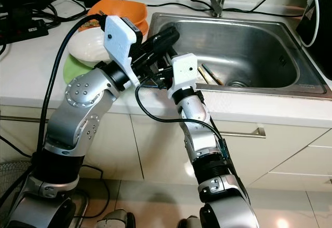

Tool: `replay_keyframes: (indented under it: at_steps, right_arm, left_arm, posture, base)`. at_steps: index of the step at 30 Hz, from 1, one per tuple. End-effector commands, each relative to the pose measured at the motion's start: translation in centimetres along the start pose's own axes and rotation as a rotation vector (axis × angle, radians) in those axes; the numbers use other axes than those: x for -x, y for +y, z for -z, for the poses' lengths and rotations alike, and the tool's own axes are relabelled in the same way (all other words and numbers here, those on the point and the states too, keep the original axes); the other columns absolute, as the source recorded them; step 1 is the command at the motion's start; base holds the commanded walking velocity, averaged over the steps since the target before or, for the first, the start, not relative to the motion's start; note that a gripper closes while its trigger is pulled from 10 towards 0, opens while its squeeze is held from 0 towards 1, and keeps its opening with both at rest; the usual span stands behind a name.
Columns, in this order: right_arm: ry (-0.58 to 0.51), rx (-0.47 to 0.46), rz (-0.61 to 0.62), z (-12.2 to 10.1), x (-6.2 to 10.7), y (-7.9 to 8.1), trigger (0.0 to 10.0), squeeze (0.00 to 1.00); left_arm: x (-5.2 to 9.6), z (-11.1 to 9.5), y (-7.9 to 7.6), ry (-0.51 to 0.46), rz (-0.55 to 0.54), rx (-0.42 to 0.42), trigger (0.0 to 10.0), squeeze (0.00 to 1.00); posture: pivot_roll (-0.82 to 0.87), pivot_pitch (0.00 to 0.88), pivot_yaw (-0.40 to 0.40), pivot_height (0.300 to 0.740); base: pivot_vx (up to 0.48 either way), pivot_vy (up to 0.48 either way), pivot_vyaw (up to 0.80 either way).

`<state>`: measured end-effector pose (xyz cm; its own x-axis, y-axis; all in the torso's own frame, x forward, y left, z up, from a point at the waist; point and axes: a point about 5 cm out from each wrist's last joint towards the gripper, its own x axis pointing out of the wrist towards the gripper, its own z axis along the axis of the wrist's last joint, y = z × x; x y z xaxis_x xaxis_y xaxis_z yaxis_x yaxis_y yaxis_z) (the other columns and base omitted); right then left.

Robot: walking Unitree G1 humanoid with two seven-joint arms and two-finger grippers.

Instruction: Kitchen organization

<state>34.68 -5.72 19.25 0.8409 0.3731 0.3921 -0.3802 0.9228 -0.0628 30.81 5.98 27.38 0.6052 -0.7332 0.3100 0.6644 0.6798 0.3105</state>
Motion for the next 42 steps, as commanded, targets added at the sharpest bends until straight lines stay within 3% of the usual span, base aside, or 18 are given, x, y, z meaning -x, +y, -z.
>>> replay_keyframes:
  at_steps: [1,2,3,4,11,21,23,24,38,40,42]
  right_arm:
    - [-0.029,-0.014,0.047,-0.6,-0.2,-0.9,0.0,0.0]
    - [-0.028,-0.012,0.051,-0.6,-0.2,-1.0,0.0,0.0]
    - [-0.028,-0.012,0.051,-0.6,-0.2,-1.0,0.0,0.0]
    - [-0.025,-0.011,0.058,-0.5,-0.1,-1.2,0.0,0.0]
    - [-0.022,0.0,0.097,-0.4,0.0,-1.8,0.0,0.0]
    - [-0.017,0.006,0.114,-0.4,-0.1,-2.4,0.0,0.0]
    - [-0.017,0.006,0.116,-0.4,-0.1,-2.4,0.0,0.0]
    - [-0.015,0.009,0.119,-0.3,-0.1,-2.6,0.0,0.0]
    - [-0.007,0.095,0.171,-1.3,-1.8,-5.5,0.0,0.0]
    - [0.019,0.133,0.186,-1.6,-2.6,-6.7,0.0,0.0]
    - [0.039,0.145,0.202,-1.7,-2.9,-7.4,0.0,0.0]
  left_arm:
    - [0.2,0.4,-0.4,0.014,0.017,0.006,10.0,0.03]
    - [0.3,0.4,-0.3,0.017,0.011,0.01,10.0,0.76]
    - [0.3,0.4,-0.3,0.017,0.011,0.01,10.0,0.76]
    - [0.5,0.6,-0.2,0.022,0.004,0.018,10.0,1.0]
    - [0.7,0.6,0.1,0.021,-0.018,0.017,10.0,1.0]
    - [1.3,0.2,1.7,0.003,-0.126,0.011,10.0,1.0]
    - [1.5,0.2,2.0,-0.005,-0.155,0.015,10.0,0.98]
    - [1.8,0.2,2.1,-0.003,-0.159,0.022,10.0,0.0]
    - [4.5,2.7,1.9,0.148,-0.165,0.021,10.0,0.0]
    - [5.4,4.2,1.0,0.25,-0.11,0.011,10.0,0.0]
    - [5.9,4.8,0.6,0.292,-0.085,0.006,10.0,0.0]
  posture:
    - [0.08,0.055,-0.007,0.718]
    - [0.08,0.055,-0.007,0.718]
    - [0.08,0.055,-0.007,0.718]
    - [0.08,0.059,-0.009,0.718]
    - [0.08,0.062,-0.014,0.718]
    - [0.09,0.067,-0.019,0.718]
    - [0.09,0.067,-0.019,0.718]
    - [0.09,0.069,-0.019,0.718]
    - [0.09,0.072,-0.02,0.718]
    - [0.09,0.075,-0.025,0.718]
    - [0.1,0.075,-0.028,0.718]
  base:
    - [0.0,0.0,0.0]
    - [0.0,0.0,0.0]
    - [0.0,0.0,0.0]
    - [0.0,0.0,0.0]
    - [0.0,0.0,0.0]
    - [0.0,0.0,0.0]
    - [0.0,0.0,0.0]
    - [0.0,0.0,0.0]
    - [0.0,0.0,0.0]
    - [0.0,0.0,0.0]
    - [0.0,0.0,0.0]
